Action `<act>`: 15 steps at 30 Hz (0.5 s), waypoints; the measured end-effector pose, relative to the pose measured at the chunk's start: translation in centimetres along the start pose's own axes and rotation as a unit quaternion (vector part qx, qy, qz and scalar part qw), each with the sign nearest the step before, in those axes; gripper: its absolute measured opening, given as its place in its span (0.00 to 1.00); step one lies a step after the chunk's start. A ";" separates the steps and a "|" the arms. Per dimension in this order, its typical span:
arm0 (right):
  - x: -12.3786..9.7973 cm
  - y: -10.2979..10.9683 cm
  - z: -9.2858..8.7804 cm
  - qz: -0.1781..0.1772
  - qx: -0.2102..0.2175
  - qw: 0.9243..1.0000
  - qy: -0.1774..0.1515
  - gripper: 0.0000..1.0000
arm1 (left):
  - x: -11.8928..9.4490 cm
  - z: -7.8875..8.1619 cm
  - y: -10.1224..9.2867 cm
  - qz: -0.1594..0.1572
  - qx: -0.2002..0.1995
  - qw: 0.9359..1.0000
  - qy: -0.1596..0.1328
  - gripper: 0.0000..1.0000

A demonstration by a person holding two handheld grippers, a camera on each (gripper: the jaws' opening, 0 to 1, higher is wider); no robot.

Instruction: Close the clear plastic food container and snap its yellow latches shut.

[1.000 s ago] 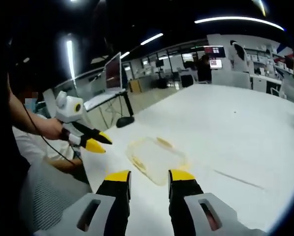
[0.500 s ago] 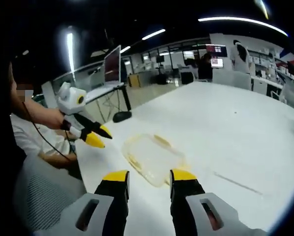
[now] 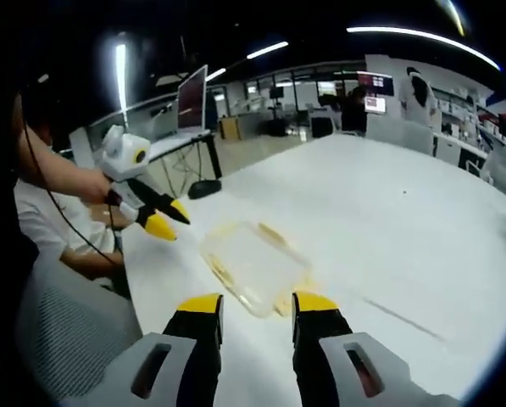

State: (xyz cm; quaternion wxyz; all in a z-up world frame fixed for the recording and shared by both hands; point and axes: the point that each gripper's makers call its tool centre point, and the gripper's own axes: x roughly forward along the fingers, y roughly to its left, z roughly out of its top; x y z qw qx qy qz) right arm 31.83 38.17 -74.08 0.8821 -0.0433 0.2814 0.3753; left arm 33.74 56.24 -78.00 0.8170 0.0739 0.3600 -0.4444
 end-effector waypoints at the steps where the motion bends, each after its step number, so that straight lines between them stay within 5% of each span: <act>1: 0.2 0.0 0.0 0.001 -0.005 1.000 0.002 0.31 | 0.0 0.0 0.2 -0.001 0.002 1.000 0.001 0.29; 15: 1.8 -0.3 0.1 0.004 -0.044 0.999 0.032 0.31 | 1.0 0.4 0.9 -0.012 0.033 0.999 0.018 0.29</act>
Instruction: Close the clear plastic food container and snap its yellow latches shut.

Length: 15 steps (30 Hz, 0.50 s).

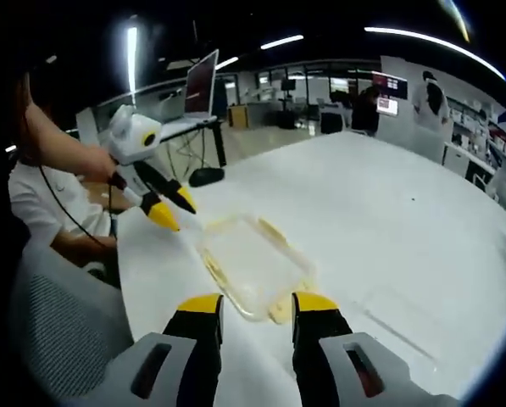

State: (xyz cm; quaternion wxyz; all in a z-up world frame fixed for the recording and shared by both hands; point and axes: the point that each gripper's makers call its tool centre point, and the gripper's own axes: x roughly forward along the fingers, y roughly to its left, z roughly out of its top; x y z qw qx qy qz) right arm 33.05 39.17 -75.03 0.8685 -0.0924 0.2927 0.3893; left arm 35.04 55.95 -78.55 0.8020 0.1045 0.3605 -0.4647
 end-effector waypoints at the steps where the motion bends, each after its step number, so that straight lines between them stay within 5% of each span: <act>1: 0.1 0.0 0.0 0.000 -0.003 1.000 0.002 0.31 | 0.0 0.0 0.2 -0.001 0.002 1.000 0.002 0.29; 15: 1.0 -1.2 -1.0 0.004 -0.036 0.998 0.051 0.34 | 0.4 -0.2 1.4 -0.010 0.060 0.998 0.032 0.30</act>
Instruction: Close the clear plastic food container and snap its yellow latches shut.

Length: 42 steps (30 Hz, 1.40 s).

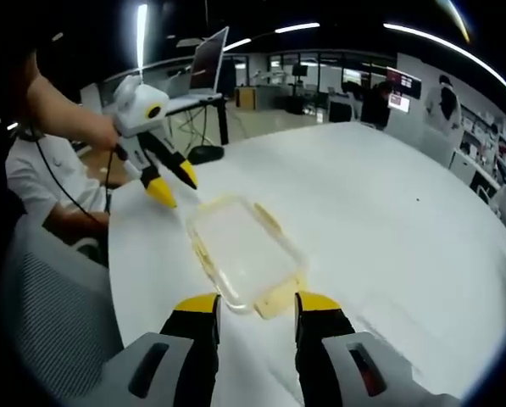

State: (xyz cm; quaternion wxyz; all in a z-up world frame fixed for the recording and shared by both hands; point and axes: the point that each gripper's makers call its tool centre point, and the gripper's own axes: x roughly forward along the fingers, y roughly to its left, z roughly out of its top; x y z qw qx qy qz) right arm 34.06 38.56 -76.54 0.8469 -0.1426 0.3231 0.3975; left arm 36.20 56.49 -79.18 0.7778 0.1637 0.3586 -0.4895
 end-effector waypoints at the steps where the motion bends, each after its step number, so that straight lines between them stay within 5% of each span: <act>1: 0.0 0.0 -0.1 0.001 0.000 1.000 0.002 0.34 | 0.0 0.0 0.0 0.000 0.003 1.000 0.002 0.30; 13: 1.0 -0.5 -0.6 0.007 -0.040 0.998 0.039 0.39 | 0.7 -0.2 1.3 -0.015 0.060 0.997 0.038 0.25; 21: 2.0 -0.9 -0.7 0.016 -0.078 0.995 0.064 0.39 | 1.6 -0.1 1.9 -0.020 0.088 0.994 0.054 0.31; 42: 3.5 -1.6 -2.1 0.047 -0.139 0.982 0.117 0.42 | 2.6 -0.3 2.6 -0.058 0.225 0.968 0.099 0.37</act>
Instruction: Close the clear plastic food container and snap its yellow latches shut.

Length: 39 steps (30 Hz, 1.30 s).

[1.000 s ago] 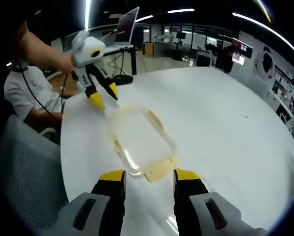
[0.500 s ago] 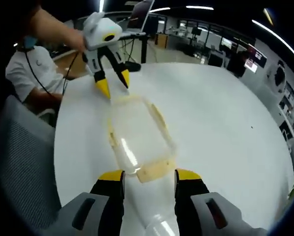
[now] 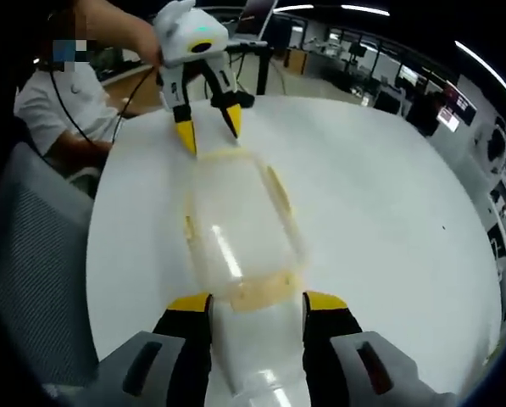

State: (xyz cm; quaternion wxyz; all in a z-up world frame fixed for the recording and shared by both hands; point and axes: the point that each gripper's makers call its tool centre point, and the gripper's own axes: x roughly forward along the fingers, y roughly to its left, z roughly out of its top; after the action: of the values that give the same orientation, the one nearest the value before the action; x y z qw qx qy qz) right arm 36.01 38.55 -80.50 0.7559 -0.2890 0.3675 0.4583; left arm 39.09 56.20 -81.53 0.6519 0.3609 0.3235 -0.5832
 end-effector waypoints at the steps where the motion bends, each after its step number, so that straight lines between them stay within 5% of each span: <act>1: 0.1 0.0 0.0 0.003 -0.004 1.000 0.003 0.42 | 0.1 0.0 0.0 -0.002 0.008 1.000 0.002 0.37; 20: 2.0 -0.5 -1.0 0.042 -0.074 0.995 0.055 0.42 | 1.0 0.2 0.0 -0.041 0.085 0.995 0.027 0.38; 31: 2.8 -0.6 -1.1 0.056 -0.088 0.992 0.073 0.39 | 1.9 0.4 0.0 -0.056 0.085 0.994 0.043 0.40; 36: 2.9 -0.4 -1.0 0.070 -0.131 0.984 0.100 0.39 | 1.9 0.2 -0.1 -0.058 0.076 0.995 0.039 0.39; 39: 3.1 -0.3 -1.0 0.078 -0.120 0.982 0.124 0.39 | 2.0 0.2 -0.1 -0.064 0.067 0.995 0.039 0.39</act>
State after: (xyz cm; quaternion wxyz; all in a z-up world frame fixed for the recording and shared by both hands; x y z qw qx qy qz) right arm 36.99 39.10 -83.63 0.6266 -0.4028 0.4216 0.5171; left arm 39.17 54.98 -83.09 0.5743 0.4049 0.3310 -0.6298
